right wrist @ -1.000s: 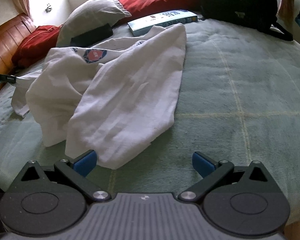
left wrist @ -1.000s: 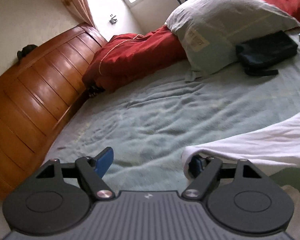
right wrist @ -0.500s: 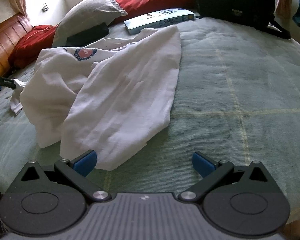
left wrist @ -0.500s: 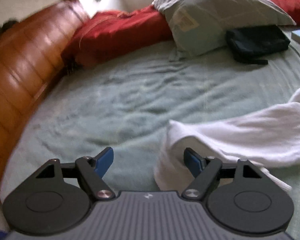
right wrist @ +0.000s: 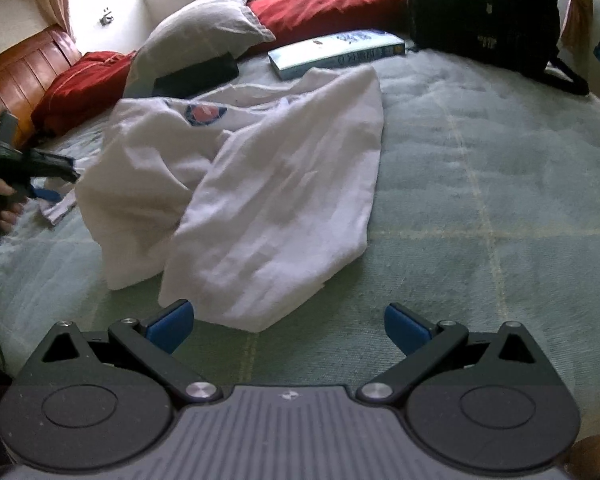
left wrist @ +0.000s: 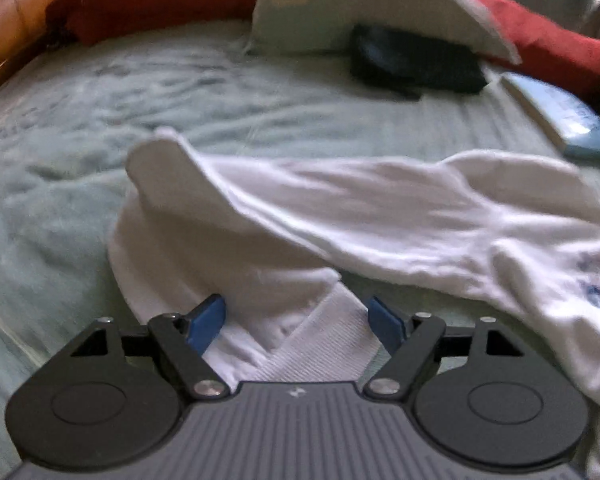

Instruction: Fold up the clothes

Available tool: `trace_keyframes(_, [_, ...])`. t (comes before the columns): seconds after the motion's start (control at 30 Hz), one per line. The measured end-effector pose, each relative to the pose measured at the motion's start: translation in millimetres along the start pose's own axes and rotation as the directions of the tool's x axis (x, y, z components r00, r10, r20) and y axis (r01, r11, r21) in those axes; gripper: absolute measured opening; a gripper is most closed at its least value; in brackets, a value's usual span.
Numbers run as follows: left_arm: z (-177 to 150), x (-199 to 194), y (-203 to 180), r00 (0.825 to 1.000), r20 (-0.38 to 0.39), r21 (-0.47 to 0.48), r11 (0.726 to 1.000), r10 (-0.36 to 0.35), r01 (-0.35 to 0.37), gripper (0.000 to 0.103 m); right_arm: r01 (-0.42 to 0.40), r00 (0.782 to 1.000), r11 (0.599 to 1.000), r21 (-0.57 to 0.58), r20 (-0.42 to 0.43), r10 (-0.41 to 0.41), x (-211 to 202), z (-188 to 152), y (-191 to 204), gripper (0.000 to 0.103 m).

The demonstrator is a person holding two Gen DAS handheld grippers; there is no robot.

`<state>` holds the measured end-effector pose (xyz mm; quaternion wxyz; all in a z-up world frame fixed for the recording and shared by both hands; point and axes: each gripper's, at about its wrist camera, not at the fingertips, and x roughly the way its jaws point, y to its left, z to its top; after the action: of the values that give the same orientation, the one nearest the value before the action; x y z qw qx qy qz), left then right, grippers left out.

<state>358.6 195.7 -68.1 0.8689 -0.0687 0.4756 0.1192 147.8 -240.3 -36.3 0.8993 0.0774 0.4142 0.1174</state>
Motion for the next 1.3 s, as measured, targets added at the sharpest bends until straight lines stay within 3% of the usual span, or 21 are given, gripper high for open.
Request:
trace_keyframes(0.13, [-2.4,-1.6,3.4,1.0,0.02,-0.018,1.0,0.003,-0.003,0.084,0.009,1.0,1.0,0.0,0.005,-0.009,-1.6,-0.3,-1.3,0.103])
trace_keyframes(0.3, [-2.9,-3.2,9.0,0.99,0.038,0.054,0.989,0.133,-0.135,0.087,0.008,1.0,1.0,0.012,-0.014,-0.008,3.7,-3.9,-2.2,0.103])
trace_keyframes(0.47, [-2.3,-7.2,37.7,0.963,0.051,0.085,0.959,0.265,-0.269,0.087,0.018,1.0,1.0,0.018,-0.009,-0.018,2.1,-4.5,-5.8,0.103])
trace_keyframes(0.53, [-1.0,-9.0,52.4,0.944,0.063,0.095,0.94,0.323,-0.327,0.087,0.018,1.0,0.999,0.027,-0.009,-0.018,2.4,-4.3,-7.7,0.103])
trace_keyframes(0.6, [0.9,-9.5,66.1,0.912,0.085,0.113,0.906,0.401,-0.408,0.087,0.019,1.0,0.999,0.032,-0.009,-0.019,2.5,-4.3,-8.7,0.103])
trace_keyframes(0.73, [6.8,-9.3,103.7,0.861,0.069,0.056,0.86,0.504,-0.508,0.087,0.018,1.0,0.999,0.029,-0.011,-0.018,2.4,-4.8,-7.6,0.103])
trace_keyframes(0.87, [1.0,-14.8,125.9,0.873,0.028,0.008,0.873,0.487,-0.487,0.087,0.016,1.0,1.0,0.023,-0.008,-0.016,0.8,-4.9,-5.2,0.103])
trace_keyframes(0.93, [-4.4,-19.4,124.9,0.881,0.03,0.03,0.88,0.473,-0.473,0.087,0.013,1.0,1.0,0.02,-0.007,-0.013,-0.2,-5.4,-3.9,0.103])
trace_keyframes(1.17, [-26.9,-46.4,108.7,0.939,0.049,0.103,0.933,0.341,-0.344,0.085,-0.002,1.0,1.0,0.013,0.003,0.002,-6.2,-6.8,0.6,0.103])
trace_keyframes(1.3, [-43.2,-64.7,94.1,0.963,0.059,0.134,0.953,0.265,-0.27,0.085,-0.009,1.0,1.0,0.014,0.007,0.009,-9.9,-8.7,0.8,0.103])
